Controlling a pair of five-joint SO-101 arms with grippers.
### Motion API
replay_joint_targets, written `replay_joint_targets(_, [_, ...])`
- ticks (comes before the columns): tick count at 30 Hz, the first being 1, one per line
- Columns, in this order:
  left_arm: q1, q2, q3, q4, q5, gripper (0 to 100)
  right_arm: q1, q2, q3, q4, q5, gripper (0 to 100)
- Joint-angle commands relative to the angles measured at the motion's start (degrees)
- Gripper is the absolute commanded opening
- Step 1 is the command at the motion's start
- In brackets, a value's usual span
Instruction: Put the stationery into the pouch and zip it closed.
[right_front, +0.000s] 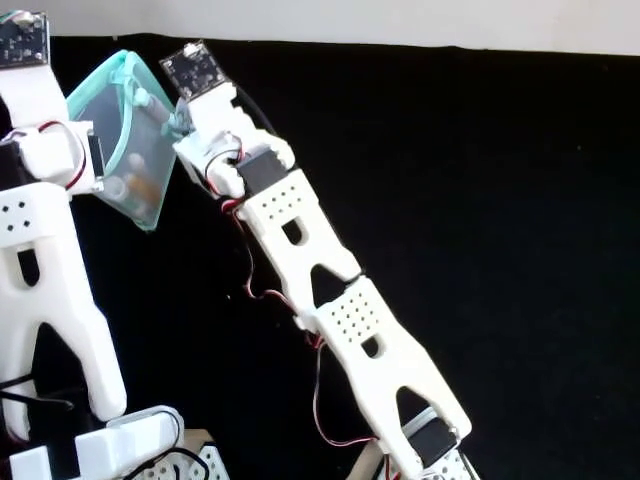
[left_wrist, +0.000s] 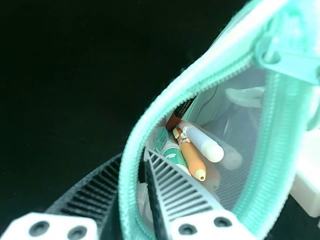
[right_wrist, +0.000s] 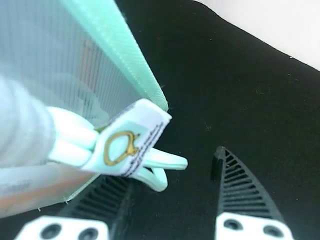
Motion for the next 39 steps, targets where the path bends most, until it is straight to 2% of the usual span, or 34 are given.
replay_joint_targets(1, [-1.63, 0.75, 3.12, -3.34, -0.97, 1, -1.54, -1.45, -5.49, -1.19, -0.53, 21.4])
replay_joint_targets(9, [-1.63, 0.66, 3.03, -3.25, -0.88, 1, -3.74, -1.54, -5.58, -2.68, -1.41, 21.4])
replay_joint_targets(15, [-1.63, 0.66, 3.03, -3.25, -0.88, 1, -0.84, -1.19, -5.49, -7.96, -4.31, 21.4])
replay_joint_targets(28, [-1.63, 0.66, 3.03, -3.25, -0.88, 1, 0.48, -0.92, -5.49, -8.48, -4.22, 21.4])
replay_joint_targets(34, [-1.63, 0.66, 3.03, -3.25, -0.88, 1, 0.75, -0.84, -5.49, -15.96, -4.31, 21.1])
replay_joint_targets(36, [-1.63, 0.66, 3.03, -3.25, -0.88, 1, 0.84, -0.84, -5.49, -16.92, -4.22, 17.1])
replay_joint_targets(39, [-1.63, 0.66, 3.03, -3.25, -0.88, 1, 1.01, -0.84, -5.49, -16.92, -4.13, 5.4])
